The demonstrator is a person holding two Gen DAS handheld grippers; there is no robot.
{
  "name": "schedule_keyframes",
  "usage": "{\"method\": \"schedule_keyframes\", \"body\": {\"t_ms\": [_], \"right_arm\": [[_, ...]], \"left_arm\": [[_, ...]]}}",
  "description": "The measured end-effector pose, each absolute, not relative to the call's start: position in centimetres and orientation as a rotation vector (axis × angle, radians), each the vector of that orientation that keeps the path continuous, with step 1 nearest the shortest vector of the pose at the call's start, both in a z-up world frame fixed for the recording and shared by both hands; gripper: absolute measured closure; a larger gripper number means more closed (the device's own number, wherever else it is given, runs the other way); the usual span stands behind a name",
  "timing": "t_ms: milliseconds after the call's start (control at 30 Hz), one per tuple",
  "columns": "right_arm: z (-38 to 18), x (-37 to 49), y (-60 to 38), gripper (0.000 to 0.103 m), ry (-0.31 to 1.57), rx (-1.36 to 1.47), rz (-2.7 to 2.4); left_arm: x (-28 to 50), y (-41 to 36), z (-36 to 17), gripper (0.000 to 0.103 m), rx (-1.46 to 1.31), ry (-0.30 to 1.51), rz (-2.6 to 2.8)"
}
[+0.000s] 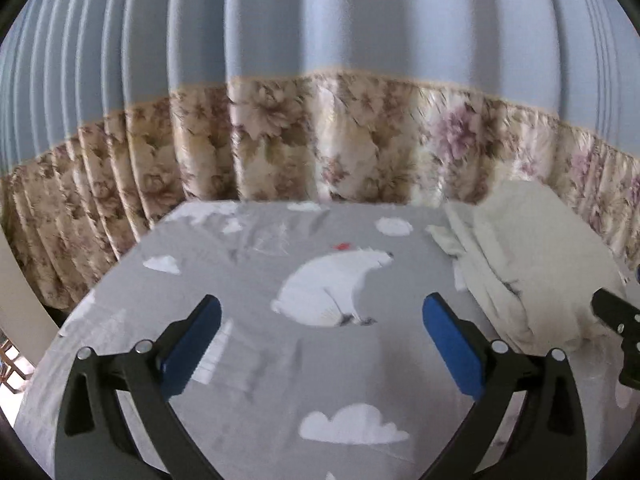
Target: Fold large clothes
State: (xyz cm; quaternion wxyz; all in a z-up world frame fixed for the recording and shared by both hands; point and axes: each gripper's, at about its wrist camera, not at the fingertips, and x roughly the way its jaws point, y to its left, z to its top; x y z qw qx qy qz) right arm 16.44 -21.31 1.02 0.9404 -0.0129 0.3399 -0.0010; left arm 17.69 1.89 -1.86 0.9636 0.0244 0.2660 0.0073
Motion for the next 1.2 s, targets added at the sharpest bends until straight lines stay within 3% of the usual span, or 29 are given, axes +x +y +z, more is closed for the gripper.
{"method": "schedule_keyframes", "body": {"t_ms": [1200], "right_arm": [[1.7,15.0,-24.6,0.003,0.66,0.012,-0.063]], "left_arm": [[15.9,1.7,-0.4,0.002,-0.016,0.501,-0.017]]}}
